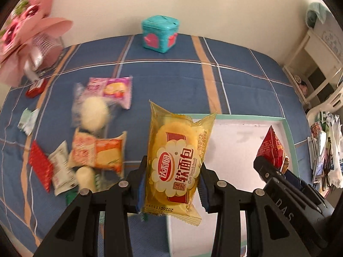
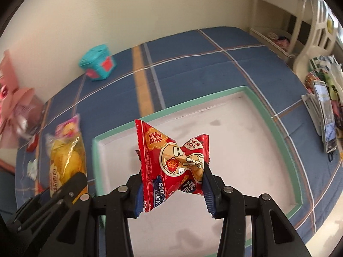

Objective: Organize snacks
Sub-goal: 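Carry the yellow bread bag with the left tool while the right tool carries the red snack over the tray, then lower and open the left tool in the tray while the right tool releases the red snack there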

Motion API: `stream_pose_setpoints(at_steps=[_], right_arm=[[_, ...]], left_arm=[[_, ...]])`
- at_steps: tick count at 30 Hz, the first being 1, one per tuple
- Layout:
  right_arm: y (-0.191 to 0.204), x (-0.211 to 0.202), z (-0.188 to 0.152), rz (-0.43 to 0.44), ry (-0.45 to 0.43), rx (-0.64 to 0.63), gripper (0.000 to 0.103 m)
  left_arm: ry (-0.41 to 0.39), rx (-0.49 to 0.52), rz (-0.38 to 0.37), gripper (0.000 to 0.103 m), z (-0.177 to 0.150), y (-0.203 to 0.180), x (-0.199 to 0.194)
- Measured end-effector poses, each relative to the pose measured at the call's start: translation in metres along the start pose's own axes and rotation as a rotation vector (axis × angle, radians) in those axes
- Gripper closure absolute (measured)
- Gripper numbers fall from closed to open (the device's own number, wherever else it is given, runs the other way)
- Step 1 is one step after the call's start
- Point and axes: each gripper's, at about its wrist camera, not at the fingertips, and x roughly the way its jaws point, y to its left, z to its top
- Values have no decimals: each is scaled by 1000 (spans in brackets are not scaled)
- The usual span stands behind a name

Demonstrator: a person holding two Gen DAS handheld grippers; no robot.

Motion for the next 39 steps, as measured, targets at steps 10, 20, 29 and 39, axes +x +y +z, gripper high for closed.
stream_pose_setpoints(at_steps=[10, 20, 29, 39], right_arm=[[-22, 25, 19, -86, 2, 24, 55], [-29, 38, 22, -122, 17, 35, 55], [-26, 42, 19, -102, 39, 28, 53], [-25, 34, 20, -70, 44, 30, 35]], left_arm=[[37, 27, -12, 61, 19, -21, 37], [62, 53, -28, 58, 22, -37, 54], [65, 62, -23, 41, 25, -37, 44], [51, 25, -5, 37, 33, -21, 20]])
